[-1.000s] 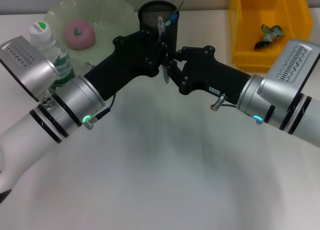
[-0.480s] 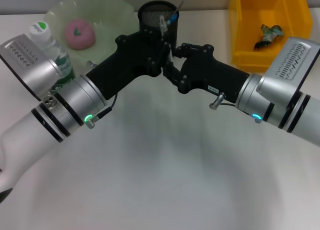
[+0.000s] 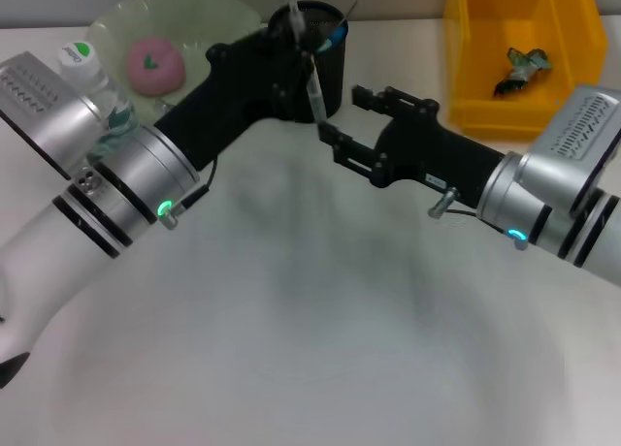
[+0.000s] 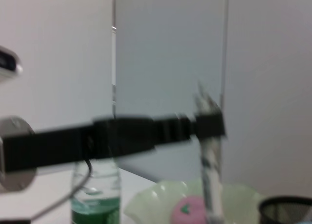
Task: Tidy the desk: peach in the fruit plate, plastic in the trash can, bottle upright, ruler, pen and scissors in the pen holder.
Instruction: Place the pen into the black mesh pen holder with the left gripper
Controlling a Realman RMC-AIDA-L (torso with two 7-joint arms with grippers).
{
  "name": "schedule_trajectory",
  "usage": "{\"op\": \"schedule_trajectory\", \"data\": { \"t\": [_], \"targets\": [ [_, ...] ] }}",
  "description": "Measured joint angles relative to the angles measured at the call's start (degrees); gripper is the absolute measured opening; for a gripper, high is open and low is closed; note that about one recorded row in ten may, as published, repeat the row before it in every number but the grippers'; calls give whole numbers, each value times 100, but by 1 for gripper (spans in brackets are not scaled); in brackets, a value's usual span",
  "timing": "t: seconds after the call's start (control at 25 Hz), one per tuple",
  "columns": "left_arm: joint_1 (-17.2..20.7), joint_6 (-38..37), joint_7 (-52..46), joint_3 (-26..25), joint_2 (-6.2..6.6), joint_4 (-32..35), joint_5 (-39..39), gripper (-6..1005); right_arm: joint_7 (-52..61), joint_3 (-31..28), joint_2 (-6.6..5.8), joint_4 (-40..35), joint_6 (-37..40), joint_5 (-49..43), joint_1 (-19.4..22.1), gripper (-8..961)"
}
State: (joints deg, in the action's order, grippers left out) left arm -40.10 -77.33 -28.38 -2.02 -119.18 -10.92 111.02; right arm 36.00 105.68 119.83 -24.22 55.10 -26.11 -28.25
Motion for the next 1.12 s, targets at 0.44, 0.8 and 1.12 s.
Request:
{"op": "schedule_trajectory", "data": {
  "t": [0.44, 0.8, 1.12],
  "targets": [
    [-363, 584, 1233, -1407, 0, -641, -3, 189, 129, -142, 1, 526, 1, 0, 31, 625],
    [-758, 1514, 2053, -2307, 0, -944, 4, 225, 239, -96, 4, 575, 41, -10, 65, 627],
    [-1164, 2875, 2228, -2853, 0, -836, 8, 257, 291, -83, 4, 576, 68, -39, 74, 630]
  ]
}}
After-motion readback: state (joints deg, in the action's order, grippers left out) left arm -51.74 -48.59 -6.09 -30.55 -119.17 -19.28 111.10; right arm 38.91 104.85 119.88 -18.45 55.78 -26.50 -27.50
